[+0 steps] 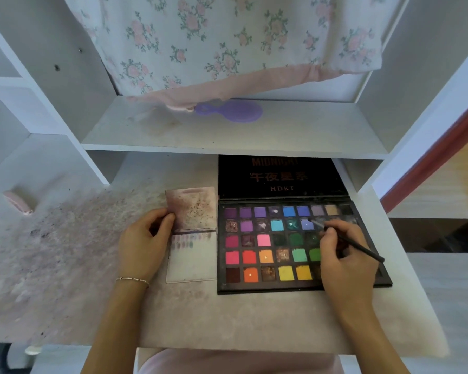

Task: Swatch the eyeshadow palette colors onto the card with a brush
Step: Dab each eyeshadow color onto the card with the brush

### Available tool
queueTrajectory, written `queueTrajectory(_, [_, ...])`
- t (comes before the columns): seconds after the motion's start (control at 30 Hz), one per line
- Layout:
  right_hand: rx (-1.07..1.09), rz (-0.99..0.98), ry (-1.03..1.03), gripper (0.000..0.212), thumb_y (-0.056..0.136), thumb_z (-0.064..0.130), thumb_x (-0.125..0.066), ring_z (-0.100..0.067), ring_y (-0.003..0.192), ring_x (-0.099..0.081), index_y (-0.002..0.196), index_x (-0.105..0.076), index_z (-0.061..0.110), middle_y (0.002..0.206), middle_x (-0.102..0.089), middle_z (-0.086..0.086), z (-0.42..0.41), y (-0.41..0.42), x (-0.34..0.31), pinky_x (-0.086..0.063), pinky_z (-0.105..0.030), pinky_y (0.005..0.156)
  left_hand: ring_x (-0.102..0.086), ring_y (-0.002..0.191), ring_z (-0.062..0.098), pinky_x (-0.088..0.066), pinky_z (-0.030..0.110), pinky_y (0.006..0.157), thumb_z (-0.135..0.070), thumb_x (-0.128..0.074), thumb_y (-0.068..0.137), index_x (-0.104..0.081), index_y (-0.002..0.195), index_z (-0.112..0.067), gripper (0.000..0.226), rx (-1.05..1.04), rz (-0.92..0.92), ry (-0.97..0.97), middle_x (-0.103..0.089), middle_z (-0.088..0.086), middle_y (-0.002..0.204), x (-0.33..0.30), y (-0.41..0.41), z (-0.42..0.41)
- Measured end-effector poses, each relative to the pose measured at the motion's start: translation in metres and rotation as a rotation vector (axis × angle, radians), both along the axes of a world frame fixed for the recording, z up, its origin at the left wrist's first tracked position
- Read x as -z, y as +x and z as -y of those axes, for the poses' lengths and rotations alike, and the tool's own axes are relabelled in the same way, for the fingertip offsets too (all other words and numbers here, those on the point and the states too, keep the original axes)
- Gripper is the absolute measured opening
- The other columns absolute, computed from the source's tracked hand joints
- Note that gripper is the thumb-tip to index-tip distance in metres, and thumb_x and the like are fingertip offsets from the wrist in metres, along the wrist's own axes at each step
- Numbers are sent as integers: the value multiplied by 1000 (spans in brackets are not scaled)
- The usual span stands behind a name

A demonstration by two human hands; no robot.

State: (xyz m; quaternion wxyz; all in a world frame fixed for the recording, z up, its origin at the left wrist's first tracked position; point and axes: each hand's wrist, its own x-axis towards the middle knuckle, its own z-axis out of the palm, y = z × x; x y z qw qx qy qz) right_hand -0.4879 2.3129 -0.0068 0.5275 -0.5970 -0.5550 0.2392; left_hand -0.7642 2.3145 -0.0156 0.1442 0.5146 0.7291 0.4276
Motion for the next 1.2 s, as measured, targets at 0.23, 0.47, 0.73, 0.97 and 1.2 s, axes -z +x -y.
queueTrajectory(0.23, [2,73,-37,15,89,6,-50,2,83,-55,94,-58,17,85,-56,12,-2,-1,1,-43,-11,64,-58,77,15,-40,26,72,-13,-57,86,-68,94,-11,14,7,-14,-1,-63,-6,83,0,1,1])
queueTrajectory(0.47, [-19,144,-51,17,87,3,-51,-2,81,-53,86,-55,19,84,-57,0,-3,-3,-1,-40,-12,64,-58,76,15,-40,26,72,-13,-58,86,-68,94,-11,13,-10,-3,-1,-64,-3,82,-2,2,1])
queueTrajectory(0.73, [-7,161,-48,14,87,2,-51,-2,79,-52,88,-57,15,85,-56,0,-4,-3,0,-38,-11,63,-58,80,17,-43,30,77,-14,-57,86,-68,97,-11,15,-9,-14,-16,-64,-4,85,-3,2,1])
queueTrajectory(0.97, [-21,116,-67,14,88,4,-50,-6,82,-55,88,-56,17,84,-57,3,-3,-3,-2,-43,-15,64,-57,79,15,-40,27,73,-14,-57,86,-68,96,-12,15,-7,-5,-9,-63,-6,85,-2,1,1])
queueTrajectory(1.2, [-41,12,-18,26,86,-2,-50,-6,78,-56,83,-54,23,80,-57,4,1,-6,-6,-45,-5,63,-58,78,14,-40,26,73,-14,-57,86,-68,96,-12,15,1,2,-10,-63,-6,84,0,0,1])
